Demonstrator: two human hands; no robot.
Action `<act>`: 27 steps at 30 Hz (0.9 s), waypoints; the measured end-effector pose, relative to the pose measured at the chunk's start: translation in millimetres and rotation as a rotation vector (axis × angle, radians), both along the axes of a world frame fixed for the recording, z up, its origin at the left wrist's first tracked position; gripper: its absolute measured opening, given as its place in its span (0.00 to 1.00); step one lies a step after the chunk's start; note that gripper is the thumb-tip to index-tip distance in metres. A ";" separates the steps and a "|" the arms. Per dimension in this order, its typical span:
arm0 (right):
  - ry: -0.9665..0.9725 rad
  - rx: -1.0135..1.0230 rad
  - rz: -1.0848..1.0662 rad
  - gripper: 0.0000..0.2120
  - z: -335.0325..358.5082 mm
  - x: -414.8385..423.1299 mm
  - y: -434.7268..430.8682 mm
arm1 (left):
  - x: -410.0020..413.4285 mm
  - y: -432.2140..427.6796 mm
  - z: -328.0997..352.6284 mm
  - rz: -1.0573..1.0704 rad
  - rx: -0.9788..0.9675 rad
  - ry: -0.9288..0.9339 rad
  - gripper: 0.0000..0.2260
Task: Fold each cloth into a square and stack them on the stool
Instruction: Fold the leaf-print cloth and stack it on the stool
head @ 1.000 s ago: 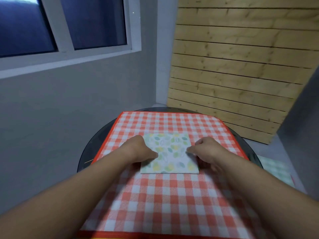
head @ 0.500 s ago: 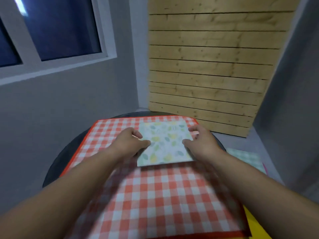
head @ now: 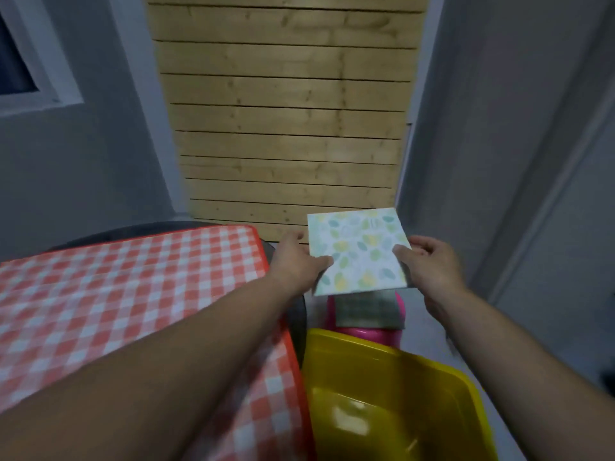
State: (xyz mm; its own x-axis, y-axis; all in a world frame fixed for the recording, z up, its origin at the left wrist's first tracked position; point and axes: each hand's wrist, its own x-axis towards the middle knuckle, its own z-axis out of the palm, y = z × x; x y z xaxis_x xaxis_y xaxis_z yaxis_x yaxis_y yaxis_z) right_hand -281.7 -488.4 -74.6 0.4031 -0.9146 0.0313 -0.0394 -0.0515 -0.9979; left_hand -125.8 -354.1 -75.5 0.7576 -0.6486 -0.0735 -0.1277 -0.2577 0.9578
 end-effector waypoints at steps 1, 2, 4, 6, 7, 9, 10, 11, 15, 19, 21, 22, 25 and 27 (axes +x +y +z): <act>0.017 -0.008 -0.016 0.06 -8.1 -4.6 -13.6 | -3.3 -16.1 -7.0 0.007 0.017 0.017 0.35; 0.033 -0.012 -0.031 0.05 -18.4 -7.8 -26.8 | -4.9 -32.1 -15.9 0.020 0.036 0.036 0.32; 0.056 -0.010 -0.057 0.05 -42.7 -9.0 -51.7 | -7.5 -60.3 -32.8 0.046 0.060 0.073 0.19; 0.081 -0.010 -0.075 0.06 -69.3 -4.3 -73.2 | -8.1 -85.6 -53.1 0.088 0.079 0.093 0.10; 0.094 -0.010 -0.084 0.08 -82.3 -1.0 -82.4 | -6.9 -97.5 -64.2 0.114 0.091 0.098 0.10; 0.129 -0.022 -0.089 0.10 -108.7 5.3 -97.8 | -4.9 -116.0 -87.0 0.164 0.115 0.109 0.10; 0.148 -0.035 -0.084 0.09 -122.4 8.1 -104.1 | -4.9 -122.7 -97.0 0.185 0.119 0.118 0.10; 0.169 -0.041 -0.081 0.09 -136.7 10.3 -109.6 | -5.5 -129.6 -107.6 0.204 0.114 0.135 0.11; 0.242 -0.040 -0.066 0.07 -185.4 16.9 -127.6 | -11.2 -149.5 -147.8 0.275 0.106 0.219 0.24; 0.282 -0.054 -0.041 0.08 -219.2 18.7 -138.9 | -12.0 -162.3 -192.0 0.277 0.121 0.211 0.22; 0.322 -0.084 -0.029 0.10 -232.6 20.0 -142.5 | -8.4 -166.5 -215.8 0.296 0.167 0.154 0.16; 0.341 -0.096 -0.024 0.10 -238.0 20.9 -143.2 | -7.8 -166.9 -224.4 0.308 0.195 0.126 0.15; 0.354 -0.122 -0.002 0.12 -250.2 23.7 -143.0 | -8.2 -164.8 -236.0 0.287 0.218 0.074 0.15; 0.359 -0.142 0.007 0.12 -253.2 25.1 -142.0 | -11.1 -159.3 -230.2 0.221 0.226 0.039 0.14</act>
State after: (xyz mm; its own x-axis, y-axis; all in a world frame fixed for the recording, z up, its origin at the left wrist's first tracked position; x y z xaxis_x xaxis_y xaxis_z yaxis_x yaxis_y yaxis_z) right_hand -256.6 -630.4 -327.7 0.4176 -0.9085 0.0130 -0.3838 -0.1893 -0.9038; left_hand -136.9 -513.4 -305.7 0.8719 -0.4327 -0.2290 -0.0093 -0.4823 0.8759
